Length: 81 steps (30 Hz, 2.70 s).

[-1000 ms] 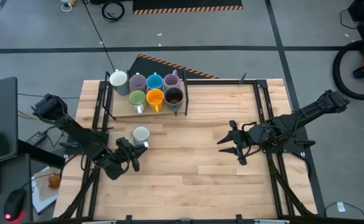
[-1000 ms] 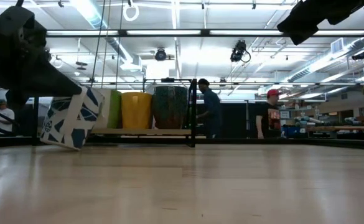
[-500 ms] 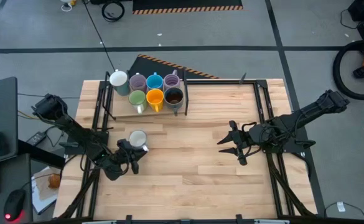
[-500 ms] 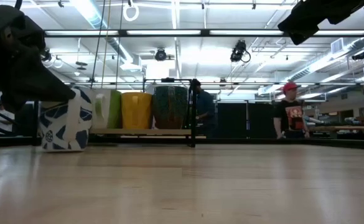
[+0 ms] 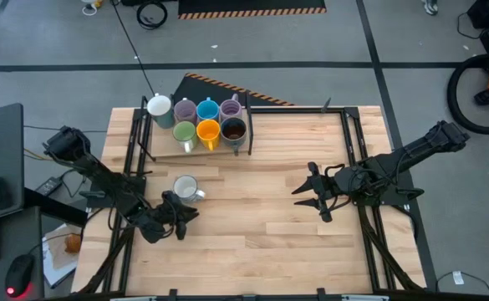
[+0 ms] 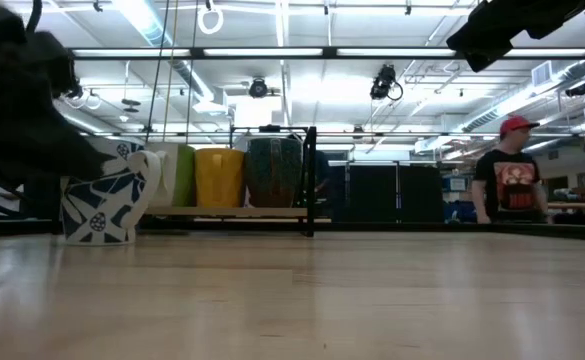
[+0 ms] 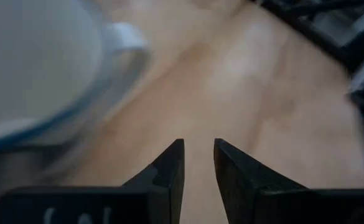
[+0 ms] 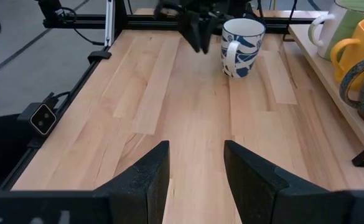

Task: Place coffee mugs
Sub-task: Put the blue patterned mug on the shelf

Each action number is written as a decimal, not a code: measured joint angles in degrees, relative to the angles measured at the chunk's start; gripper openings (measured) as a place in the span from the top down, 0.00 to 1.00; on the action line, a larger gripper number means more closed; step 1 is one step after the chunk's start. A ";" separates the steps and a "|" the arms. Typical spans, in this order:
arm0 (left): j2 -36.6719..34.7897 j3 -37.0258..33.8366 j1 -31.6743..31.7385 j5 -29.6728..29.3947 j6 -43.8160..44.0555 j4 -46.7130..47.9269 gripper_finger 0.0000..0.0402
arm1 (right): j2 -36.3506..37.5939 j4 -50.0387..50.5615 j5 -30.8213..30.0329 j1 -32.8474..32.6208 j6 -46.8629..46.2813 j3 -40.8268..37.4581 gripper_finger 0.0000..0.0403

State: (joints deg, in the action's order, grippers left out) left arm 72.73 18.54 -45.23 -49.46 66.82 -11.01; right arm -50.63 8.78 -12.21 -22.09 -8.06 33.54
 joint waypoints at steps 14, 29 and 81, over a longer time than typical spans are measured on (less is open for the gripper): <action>0.02 24.74 12.03 7.47 -3.57 29.32 0.84 | 0.00 0.00 -0.09 0.02 0.79 0.00 0.61; 11.73 40.87 31.57 30.07 -10.90 42.80 0.85 | -6.17 -0.60 -0.20 0.00 1.78 0.00 0.61; 34.18 65.16 29.57 48.85 -11.56 86.16 0.86 | -13.07 -11.76 1.80 -1.50 2.25 0.00 0.61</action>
State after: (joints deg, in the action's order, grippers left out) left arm 106.91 83.70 -15.66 -0.60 55.26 75.16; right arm -63.70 -2.98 -10.41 -23.58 -5.80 33.54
